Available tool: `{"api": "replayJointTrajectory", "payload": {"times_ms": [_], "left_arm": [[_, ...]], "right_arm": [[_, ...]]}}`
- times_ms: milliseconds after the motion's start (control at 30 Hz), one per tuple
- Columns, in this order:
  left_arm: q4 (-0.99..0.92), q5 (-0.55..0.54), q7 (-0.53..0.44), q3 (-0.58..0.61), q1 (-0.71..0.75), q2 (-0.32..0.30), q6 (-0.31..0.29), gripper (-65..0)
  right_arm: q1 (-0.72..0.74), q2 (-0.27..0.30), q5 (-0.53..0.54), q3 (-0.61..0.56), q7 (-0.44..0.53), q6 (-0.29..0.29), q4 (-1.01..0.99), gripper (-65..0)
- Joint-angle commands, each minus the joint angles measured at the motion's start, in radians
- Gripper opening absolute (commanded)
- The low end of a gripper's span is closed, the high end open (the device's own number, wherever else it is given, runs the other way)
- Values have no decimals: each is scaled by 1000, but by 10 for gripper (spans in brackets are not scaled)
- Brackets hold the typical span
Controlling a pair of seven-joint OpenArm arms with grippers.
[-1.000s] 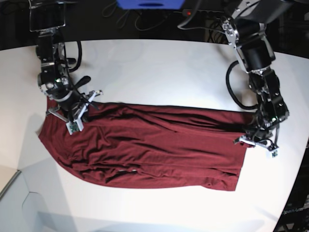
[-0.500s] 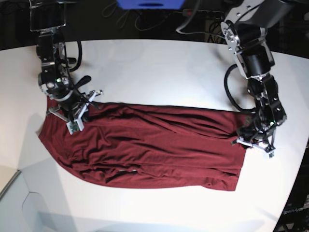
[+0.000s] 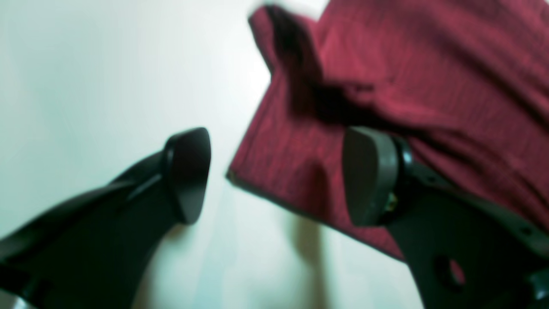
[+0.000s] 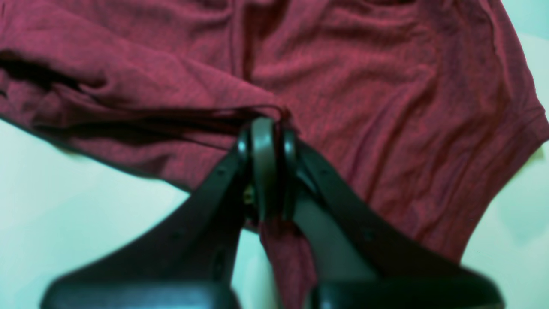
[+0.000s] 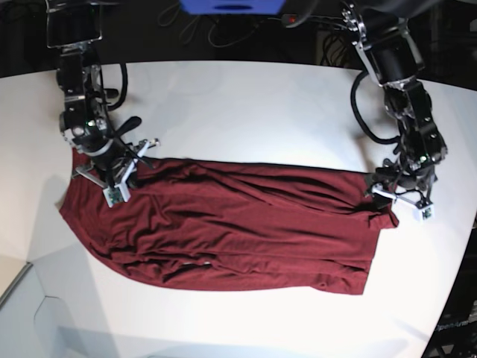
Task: Layout the t-shirt on the table in an organized manner, then fold the t-shirt properly
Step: 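Shift the right gripper along the edge while the left gripper holds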
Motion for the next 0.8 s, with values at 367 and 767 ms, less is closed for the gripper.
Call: {"api": "replayJointTrajectory", "payload": {"times_ms": [367,767], "left_arm": [[-112,-7,-27,3,-50,-11,-4,-367],[-112,-8,-91,3,-46,-53,-4,-647]], "right_arm": [[-6,-4,5,6,19,1,28,-650],[-20,12,4,17,19,-2,129,-393]]}}
